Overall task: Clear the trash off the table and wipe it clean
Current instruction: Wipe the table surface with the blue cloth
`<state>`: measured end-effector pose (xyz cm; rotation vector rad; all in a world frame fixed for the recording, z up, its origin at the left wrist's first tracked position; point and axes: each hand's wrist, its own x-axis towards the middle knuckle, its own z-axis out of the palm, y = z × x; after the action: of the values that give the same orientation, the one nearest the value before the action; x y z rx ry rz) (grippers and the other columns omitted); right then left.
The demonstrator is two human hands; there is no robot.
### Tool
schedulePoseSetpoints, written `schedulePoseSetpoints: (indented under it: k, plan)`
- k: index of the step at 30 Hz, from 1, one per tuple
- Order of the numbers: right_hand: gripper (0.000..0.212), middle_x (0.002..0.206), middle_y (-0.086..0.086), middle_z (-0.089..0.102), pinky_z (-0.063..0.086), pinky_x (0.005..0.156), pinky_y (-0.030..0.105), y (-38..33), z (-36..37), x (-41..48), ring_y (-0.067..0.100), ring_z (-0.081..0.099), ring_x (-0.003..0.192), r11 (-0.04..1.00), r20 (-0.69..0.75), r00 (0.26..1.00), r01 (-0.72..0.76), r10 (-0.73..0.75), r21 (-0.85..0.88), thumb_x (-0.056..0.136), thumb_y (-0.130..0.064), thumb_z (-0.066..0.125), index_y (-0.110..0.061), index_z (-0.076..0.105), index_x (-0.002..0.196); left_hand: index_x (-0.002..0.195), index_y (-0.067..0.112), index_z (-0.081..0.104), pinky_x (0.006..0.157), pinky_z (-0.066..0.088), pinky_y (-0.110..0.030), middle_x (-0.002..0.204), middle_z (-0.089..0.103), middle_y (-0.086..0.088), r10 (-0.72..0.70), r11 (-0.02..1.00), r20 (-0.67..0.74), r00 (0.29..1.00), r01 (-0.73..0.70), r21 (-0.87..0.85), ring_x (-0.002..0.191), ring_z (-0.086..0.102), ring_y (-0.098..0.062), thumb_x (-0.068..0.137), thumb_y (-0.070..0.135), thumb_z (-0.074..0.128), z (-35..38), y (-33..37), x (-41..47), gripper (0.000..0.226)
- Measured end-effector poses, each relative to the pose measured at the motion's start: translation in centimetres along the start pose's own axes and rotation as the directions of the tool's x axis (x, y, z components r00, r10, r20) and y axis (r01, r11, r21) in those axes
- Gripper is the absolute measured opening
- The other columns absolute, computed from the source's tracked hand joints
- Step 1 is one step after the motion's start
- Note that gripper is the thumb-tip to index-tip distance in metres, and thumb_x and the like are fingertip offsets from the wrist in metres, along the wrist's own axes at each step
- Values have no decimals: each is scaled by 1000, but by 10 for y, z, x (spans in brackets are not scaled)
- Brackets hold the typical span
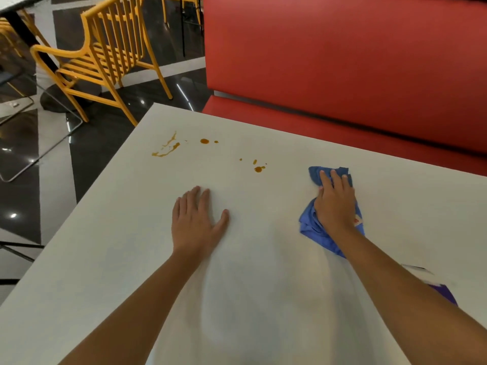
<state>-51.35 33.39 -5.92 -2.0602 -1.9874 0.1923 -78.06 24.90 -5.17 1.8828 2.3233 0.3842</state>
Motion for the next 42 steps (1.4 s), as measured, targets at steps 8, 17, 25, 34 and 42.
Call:
schedulePoseSetpoints:
  k: [8,17,25,34,42]
  plan:
    - [53,150,20,25,16,113,48,-85,21,-9,39,19,140,1000,58,998,14,-14,-2,92,-6,45,-7,30,143,130,10,48,110,20,-37,132,46,-12,-26,999,-51,998,28,36,125,36,-27,77,61,23,-34,-80,28,78]
    - [42,129,22,54,45,95,51,-22,7,-9,44,49,120,966,87,962,258,-258,15,90,-16,36,-4,55,126,145,12,23,118,5,-41,154,17,-14,-174,981,24,984,172,90,143,11,-31,75,72,17,-40,-133,43,92]
    - [45,150,17,27,14,115,43,-64,18,32,36,19,139,989,17,995,-91,94,-114,99,-20,31,-9,30,143,147,17,20,117,-3,-37,156,12,-7,-176,983,-4,984,176,44,145,3,-23,72,77,7,-32,-139,44,97]
    - [50,155,13,15,10,117,39,-128,42,40,31,10,143,990,93,995,-10,23,-138,99,-19,31,-12,17,147,147,19,19,117,-4,-36,157,11,-5,-199,979,0,980,199,36,145,2,-21,73,76,12,-32,-139,45,94]
    - [39,131,19,53,24,105,28,-83,26,15,33,39,128,915,27,916,399,-401,63,92,-12,37,-1,55,126,147,21,17,116,-5,-36,157,9,-4,-209,978,22,978,209,30,145,1,-22,70,79,7,-33,-139,46,98]
